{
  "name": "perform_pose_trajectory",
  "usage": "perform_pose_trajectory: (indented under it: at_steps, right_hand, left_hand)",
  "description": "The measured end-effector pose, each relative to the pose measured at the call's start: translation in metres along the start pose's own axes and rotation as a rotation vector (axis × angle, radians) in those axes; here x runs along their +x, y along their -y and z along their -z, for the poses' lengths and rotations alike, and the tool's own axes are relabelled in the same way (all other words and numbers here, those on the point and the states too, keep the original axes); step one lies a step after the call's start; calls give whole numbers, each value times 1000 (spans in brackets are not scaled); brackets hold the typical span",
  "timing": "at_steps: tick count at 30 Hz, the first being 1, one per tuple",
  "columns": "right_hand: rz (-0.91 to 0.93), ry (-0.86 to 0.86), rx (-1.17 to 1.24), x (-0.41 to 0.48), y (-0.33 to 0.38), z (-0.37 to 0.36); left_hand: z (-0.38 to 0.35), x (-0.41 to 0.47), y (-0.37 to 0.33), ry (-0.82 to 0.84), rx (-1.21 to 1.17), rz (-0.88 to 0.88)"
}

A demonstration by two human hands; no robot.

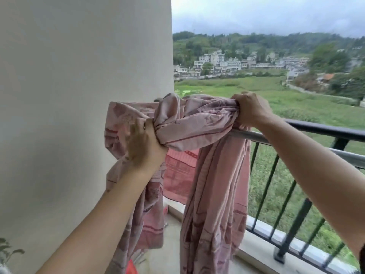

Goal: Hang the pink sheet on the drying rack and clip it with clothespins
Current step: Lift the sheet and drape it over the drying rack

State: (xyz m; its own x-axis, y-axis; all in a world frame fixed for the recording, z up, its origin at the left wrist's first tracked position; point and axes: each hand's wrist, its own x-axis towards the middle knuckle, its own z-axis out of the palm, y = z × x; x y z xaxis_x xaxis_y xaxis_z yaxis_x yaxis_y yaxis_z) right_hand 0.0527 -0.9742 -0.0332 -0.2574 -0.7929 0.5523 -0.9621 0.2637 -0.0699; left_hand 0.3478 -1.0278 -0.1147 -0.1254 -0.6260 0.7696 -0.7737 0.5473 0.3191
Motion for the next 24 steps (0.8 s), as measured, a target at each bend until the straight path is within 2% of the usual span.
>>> perform_pose_trajectory:
  at_steps: [2, 5, 9, 11, 14, 18, 22, 24]
  right_hand:
    - [-81, 63, -1, -36, -32, 8]
    - [-186, 51, 92, -73, -70, 29]
    - [-83, 9, -107, -104, -102, 70]
    - [-70, -28, -154, -124, -123, 85]
    - [-152, -106, -184, -159, -156, 100]
    - [-309, -151, 71, -209, -179, 125]
    - [-500, -251, 333, -271, -182, 146]
    - [-597, -113, 468, -312, -183, 145]
  left_hand:
    - [-6, -45, -39, 105, -21, -31]
    - [-10, -105, -91, 210, -81, -71]
    - [-5, -145, -136, 322, -102, -34]
    - [0, -153, -152, 311, -115, -54]
    - [11, -161, -178, 258, -142, -153]
    - [22, -195, -216, 205, -242, -362]
    - [19, -243, -241, 338, -384, -331]
    - [20, -272, -257, 392, -439, -279]
